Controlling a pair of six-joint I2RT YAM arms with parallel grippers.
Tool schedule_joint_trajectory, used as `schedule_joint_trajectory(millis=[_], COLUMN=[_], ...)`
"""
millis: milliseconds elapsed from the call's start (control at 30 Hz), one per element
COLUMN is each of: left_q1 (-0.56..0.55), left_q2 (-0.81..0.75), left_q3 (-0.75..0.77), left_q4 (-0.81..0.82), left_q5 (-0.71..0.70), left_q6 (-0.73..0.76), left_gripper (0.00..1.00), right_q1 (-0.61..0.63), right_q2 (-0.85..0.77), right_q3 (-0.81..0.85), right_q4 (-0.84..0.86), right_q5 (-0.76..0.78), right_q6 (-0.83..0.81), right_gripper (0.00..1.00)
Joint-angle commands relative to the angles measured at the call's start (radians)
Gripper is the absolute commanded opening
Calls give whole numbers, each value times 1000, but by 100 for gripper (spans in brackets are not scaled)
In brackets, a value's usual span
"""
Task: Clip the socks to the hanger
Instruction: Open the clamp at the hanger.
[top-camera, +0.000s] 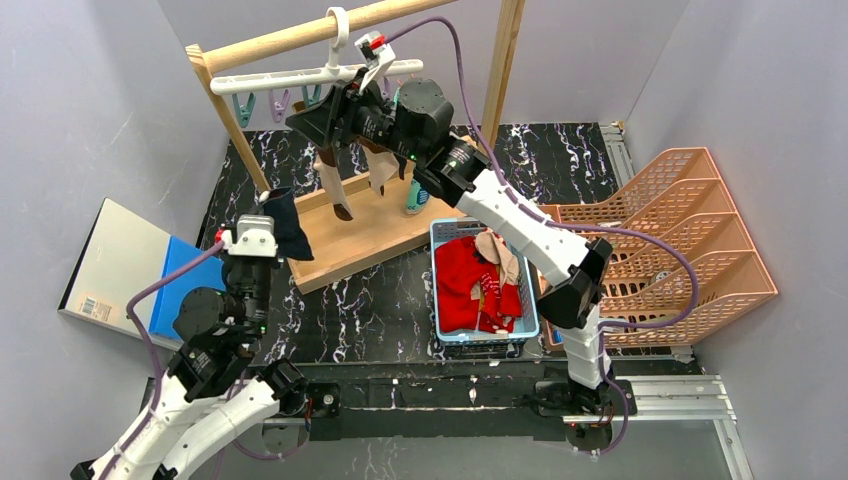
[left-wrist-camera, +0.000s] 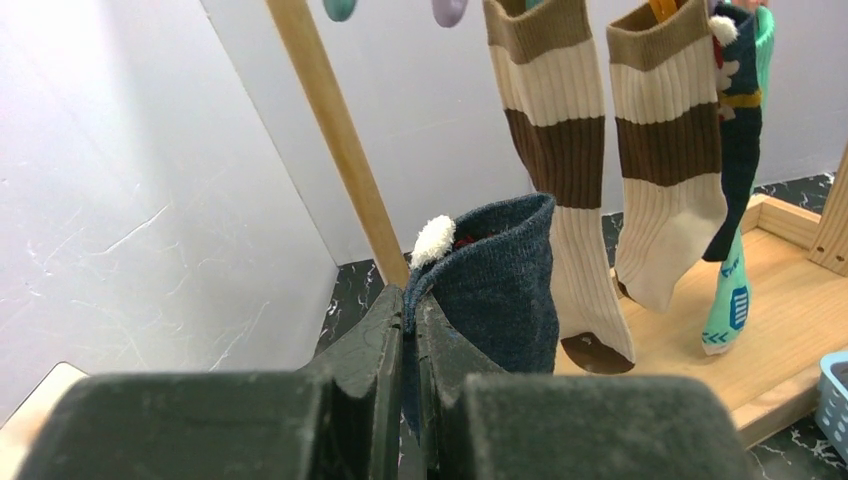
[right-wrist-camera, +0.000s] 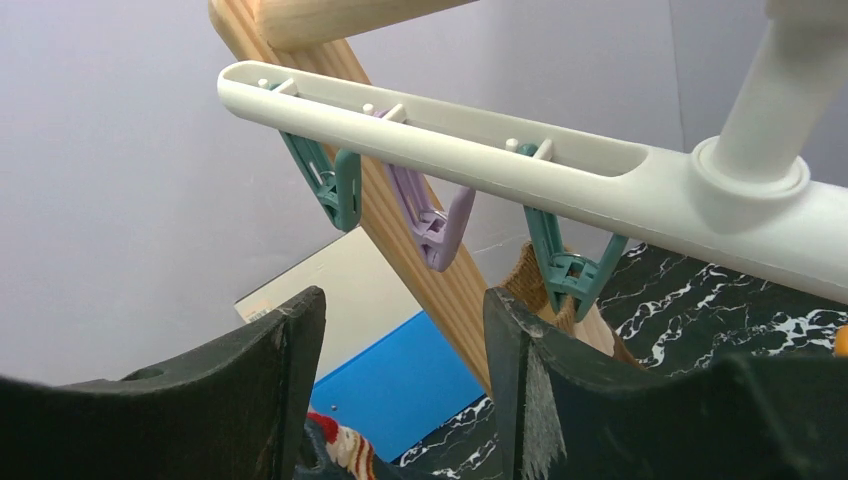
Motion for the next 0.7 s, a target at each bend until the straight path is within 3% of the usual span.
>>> schedule_joint_trajectory(millis=[0,667], left_q1=[1,2], left_q2=[17,16], left_q3=[63,81], left_q4=[-6,5], left_q5=[-42,-41], left_q6=[-26,-4], left_gripper=[0,0], right_q1=[8,57], right_q2=[37,152], right_q3=[83,132], right_q4=[75,75], right_q5=[8,8], right_q6=[30,30], right_gripper=[66,66])
